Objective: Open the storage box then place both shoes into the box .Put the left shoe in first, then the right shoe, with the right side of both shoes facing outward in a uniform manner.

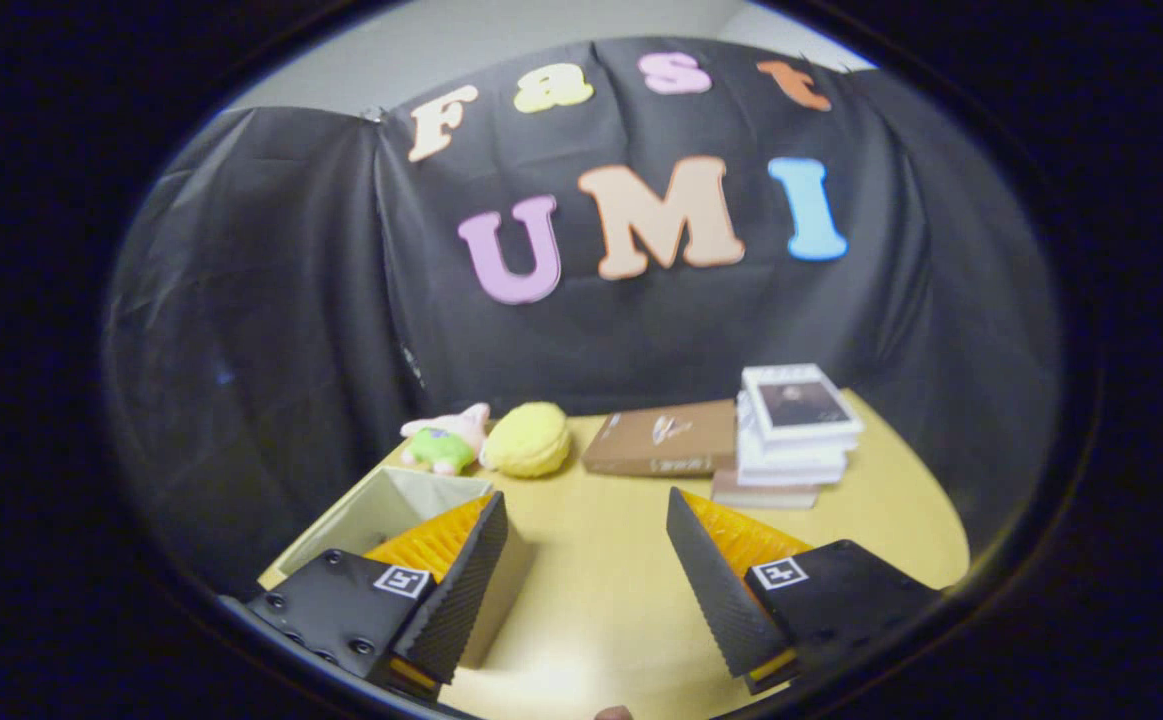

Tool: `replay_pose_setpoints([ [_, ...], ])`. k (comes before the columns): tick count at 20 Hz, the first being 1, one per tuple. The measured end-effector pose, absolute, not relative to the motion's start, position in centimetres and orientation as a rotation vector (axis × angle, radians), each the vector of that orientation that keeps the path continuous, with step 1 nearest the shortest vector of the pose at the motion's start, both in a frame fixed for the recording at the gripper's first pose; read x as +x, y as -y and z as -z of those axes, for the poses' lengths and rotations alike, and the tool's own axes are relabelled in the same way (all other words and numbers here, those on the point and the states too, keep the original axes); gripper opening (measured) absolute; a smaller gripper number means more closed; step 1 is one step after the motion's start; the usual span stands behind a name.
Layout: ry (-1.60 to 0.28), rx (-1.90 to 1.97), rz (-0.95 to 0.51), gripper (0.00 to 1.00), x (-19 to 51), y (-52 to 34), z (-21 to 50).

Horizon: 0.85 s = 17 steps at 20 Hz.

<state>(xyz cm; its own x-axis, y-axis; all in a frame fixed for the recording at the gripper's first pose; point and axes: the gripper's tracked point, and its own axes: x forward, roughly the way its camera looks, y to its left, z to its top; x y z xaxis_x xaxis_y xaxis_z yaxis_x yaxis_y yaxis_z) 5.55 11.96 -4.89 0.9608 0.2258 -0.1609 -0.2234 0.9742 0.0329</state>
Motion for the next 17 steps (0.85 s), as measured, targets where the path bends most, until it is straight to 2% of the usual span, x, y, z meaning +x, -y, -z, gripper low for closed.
replay_pose_setpoints([
  [6,0.091,-0.011,-0.213,1.00,4.1,-10.8,-1.4],
  [17,0.105,0.003,-0.061,1.00,2.4,-6.3,-1.8],
])
